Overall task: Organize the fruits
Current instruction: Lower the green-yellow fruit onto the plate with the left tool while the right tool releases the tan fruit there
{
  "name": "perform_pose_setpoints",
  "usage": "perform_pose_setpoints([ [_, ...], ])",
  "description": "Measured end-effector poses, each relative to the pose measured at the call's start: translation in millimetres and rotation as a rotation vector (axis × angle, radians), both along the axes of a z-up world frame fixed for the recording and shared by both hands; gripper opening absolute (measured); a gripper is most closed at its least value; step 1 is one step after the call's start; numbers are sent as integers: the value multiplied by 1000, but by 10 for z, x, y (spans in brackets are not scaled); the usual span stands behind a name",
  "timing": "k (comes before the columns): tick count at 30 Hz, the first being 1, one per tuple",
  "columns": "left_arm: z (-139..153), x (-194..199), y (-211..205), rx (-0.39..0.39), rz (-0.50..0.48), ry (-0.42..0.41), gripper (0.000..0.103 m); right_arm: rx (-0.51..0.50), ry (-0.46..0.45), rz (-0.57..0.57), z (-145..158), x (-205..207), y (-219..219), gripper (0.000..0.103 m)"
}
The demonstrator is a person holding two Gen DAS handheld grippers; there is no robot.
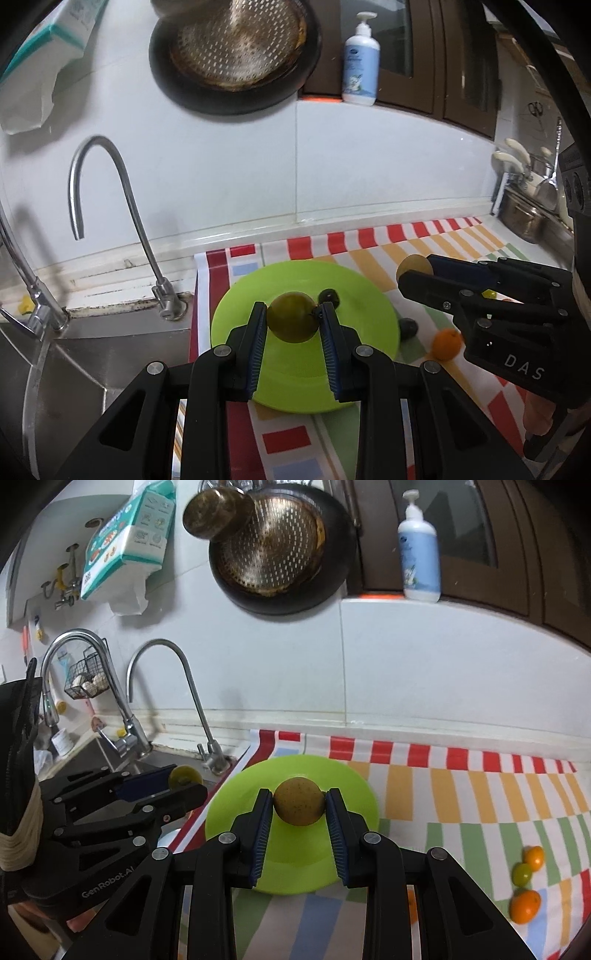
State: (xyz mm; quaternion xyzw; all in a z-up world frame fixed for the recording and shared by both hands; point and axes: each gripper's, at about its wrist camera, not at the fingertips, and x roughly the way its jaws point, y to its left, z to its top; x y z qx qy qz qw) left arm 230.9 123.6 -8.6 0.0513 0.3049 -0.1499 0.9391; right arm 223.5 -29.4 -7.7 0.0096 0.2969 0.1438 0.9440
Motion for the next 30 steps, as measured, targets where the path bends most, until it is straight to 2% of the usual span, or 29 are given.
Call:
perform_pose_setpoints([
  [12, -400, 465, 38, 17, 21, 92, 29, 1, 136, 9, -479, 599, 22, 31],
  [23, -705, 697, -48, 25, 14, 165, 29, -1, 205, 0, -767, 848, 0, 31],
  [28, -691, 689, -66, 29, 15, 158, 40, 5, 206, -6, -788, 884, -20, 32],
  [30, -653, 647, -65, 30, 16, 152, 40, 5, 200, -7, -771, 868, -29, 34],
])
